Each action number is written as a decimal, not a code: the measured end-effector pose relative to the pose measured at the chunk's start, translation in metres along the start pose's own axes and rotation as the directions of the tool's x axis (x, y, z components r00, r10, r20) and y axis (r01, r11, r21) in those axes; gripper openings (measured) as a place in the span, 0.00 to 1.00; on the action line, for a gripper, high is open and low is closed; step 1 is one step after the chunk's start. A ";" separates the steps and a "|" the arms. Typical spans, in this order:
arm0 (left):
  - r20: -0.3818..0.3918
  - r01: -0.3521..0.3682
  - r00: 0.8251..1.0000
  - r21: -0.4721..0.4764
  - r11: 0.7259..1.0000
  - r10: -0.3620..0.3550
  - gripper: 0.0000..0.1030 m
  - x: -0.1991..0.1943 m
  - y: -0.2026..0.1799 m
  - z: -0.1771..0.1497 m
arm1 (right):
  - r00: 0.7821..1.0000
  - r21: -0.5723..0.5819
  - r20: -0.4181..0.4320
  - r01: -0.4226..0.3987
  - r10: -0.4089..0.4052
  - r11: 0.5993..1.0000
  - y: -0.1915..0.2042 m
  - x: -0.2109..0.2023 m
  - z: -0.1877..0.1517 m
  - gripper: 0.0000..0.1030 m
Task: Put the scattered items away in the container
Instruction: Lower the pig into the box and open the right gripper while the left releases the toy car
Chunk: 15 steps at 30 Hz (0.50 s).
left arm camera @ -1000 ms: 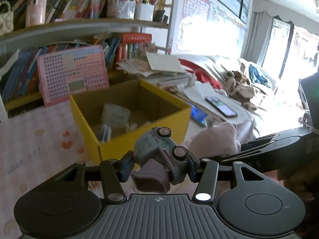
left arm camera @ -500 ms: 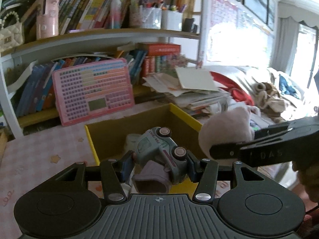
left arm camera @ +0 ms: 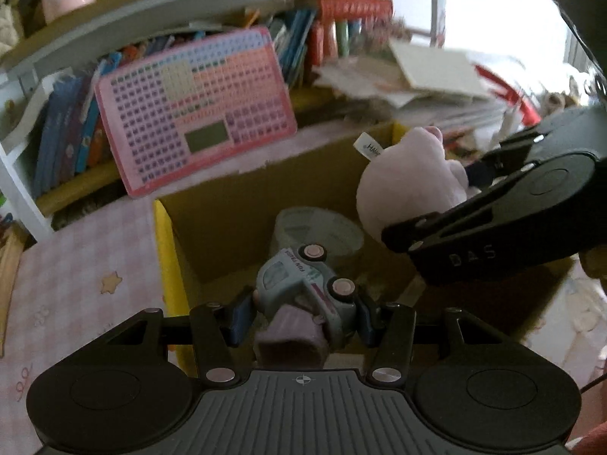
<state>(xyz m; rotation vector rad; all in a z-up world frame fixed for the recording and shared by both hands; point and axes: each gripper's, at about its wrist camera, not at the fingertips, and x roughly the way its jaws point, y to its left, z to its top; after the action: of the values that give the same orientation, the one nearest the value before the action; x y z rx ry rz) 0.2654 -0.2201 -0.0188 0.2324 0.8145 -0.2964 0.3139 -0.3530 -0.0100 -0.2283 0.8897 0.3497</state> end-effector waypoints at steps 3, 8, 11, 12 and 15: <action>-0.026 -0.013 1.000 0.017 1.000 0.013 0.50 0.009 -0.003 0.002 | 1.000 -0.064 -0.024 0.001 -0.002 0.998 0.003 0.012 0.003 0.58; -0.033 -0.023 0.999 0.023 0.999 0.024 0.50 0.013 -0.005 0.006 | 0.998 -0.148 -0.057 -0.016 0.007 0.989 0.011 0.023 0.007 0.60; -0.034 -0.041 0.999 0.027 0.999 0.042 0.50 0.014 -0.007 0.005 | 0.998 -0.163 -0.054 -0.024 0.016 0.986 0.011 0.025 0.005 0.61; -0.035 -0.047 0.998 0.027 0.999 0.048 0.50 0.014 -0.008 0.005 | 0.998 -0.163 -0.052 -0.027 0.018 0.986 0.012 0.025 0.005 0.61; -0.028 -0.065 0.997 0.028 0.997 0.066 0.52 0.011 -0.010 0.004 | 0.999 -0.150 -0.041 -0.040 0.034 0.988 0.011 0.023 0.005 0.63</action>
<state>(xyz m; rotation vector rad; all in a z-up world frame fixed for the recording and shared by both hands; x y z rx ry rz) 0.2717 -0.2323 -0.0253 0.2890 0.8304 -0.2434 0.3263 -0.3367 -0.0253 -0.3593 0.9075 0.4490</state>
